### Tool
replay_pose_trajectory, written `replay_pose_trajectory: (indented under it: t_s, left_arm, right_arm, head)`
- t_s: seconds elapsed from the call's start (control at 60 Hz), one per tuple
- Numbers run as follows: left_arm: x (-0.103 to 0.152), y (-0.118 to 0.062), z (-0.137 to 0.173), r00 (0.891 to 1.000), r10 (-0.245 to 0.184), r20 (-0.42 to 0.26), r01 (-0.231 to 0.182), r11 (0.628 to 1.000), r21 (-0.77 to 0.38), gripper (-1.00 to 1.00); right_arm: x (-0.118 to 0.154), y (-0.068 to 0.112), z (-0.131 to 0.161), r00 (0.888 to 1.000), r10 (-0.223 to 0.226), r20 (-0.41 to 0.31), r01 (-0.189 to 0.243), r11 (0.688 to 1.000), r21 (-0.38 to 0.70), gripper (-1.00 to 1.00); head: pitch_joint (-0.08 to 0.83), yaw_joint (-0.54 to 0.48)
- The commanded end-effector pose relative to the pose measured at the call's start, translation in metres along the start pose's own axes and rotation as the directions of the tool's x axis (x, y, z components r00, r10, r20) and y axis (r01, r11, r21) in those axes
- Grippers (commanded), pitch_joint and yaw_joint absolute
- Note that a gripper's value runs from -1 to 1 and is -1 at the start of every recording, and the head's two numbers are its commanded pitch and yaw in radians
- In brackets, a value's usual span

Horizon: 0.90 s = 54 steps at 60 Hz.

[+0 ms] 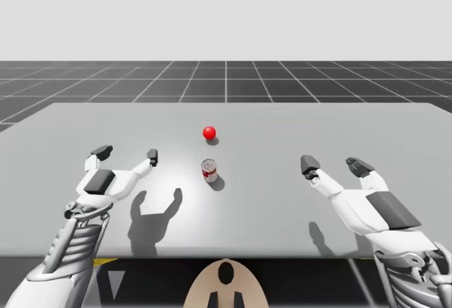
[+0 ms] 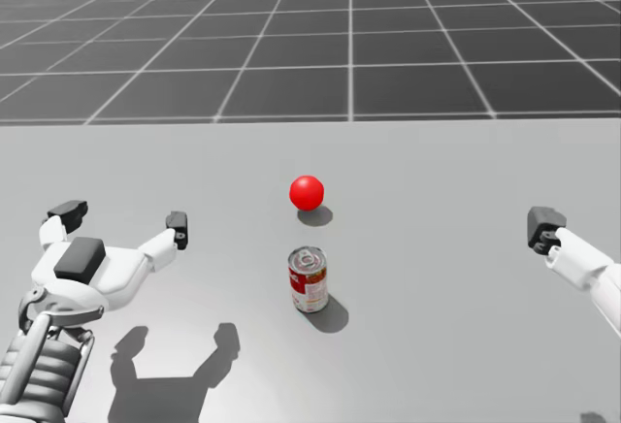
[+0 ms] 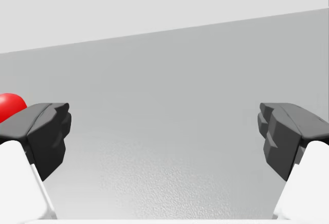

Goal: Watch the red light. When it turns green, pick up the object.

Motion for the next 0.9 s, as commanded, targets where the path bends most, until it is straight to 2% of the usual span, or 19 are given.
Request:
replay_pose_trajectory:
  t_s: [0.017,0.9]
  left_arm:
    - [0.0,-0.0002,0.0002,1.0,0.0,0.002,0.0,1.0,-0.001,-1.0]
    - [0.0006,-0.0014,0.0012,1.0,-0.002,0.005,0.002,1.0,-0.006,-1.0]
  right_arm:
    - [-0.0016,0.0014,0.0004,1.0,-0.011,0.0,0.011,1.0,-0.001,-1.0]
    - [-0.0013,0.002,0.0013,1.0,-0.001,0.004,0.001,1.0,-0.001,-1.0]
  head:
    - [0.452,0.09]
    - [0.461,0.09]
